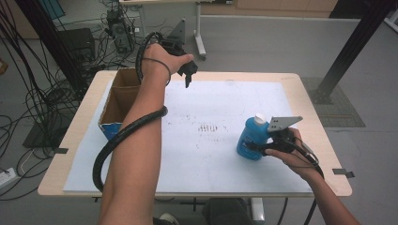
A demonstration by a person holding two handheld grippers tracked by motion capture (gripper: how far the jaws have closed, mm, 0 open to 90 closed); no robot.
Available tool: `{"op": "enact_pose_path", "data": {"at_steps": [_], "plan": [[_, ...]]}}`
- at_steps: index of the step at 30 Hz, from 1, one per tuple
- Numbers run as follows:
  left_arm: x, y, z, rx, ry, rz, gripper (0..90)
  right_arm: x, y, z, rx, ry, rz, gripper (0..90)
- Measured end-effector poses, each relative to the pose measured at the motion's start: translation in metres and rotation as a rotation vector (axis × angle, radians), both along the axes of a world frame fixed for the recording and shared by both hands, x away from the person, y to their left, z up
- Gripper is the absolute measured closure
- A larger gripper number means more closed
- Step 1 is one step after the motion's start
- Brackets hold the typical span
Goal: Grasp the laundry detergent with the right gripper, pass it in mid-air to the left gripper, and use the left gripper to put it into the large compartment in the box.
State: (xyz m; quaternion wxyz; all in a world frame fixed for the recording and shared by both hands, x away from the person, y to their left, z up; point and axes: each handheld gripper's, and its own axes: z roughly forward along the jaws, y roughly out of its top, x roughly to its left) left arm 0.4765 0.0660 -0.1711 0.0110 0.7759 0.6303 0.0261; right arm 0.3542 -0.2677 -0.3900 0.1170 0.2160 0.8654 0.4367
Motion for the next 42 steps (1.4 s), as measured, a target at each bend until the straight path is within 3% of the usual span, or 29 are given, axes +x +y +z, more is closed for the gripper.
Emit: {"op": "enact_pose_path", "data": {"at_steps": [42], "plan": [[-0.0014, -0.0028, 0.0047, 0.002, -0.01, -0.008, 5.3, 0.0004, -0.0002, 0.0002, 0.001, 0.006, -0.003, 44.6]]}}
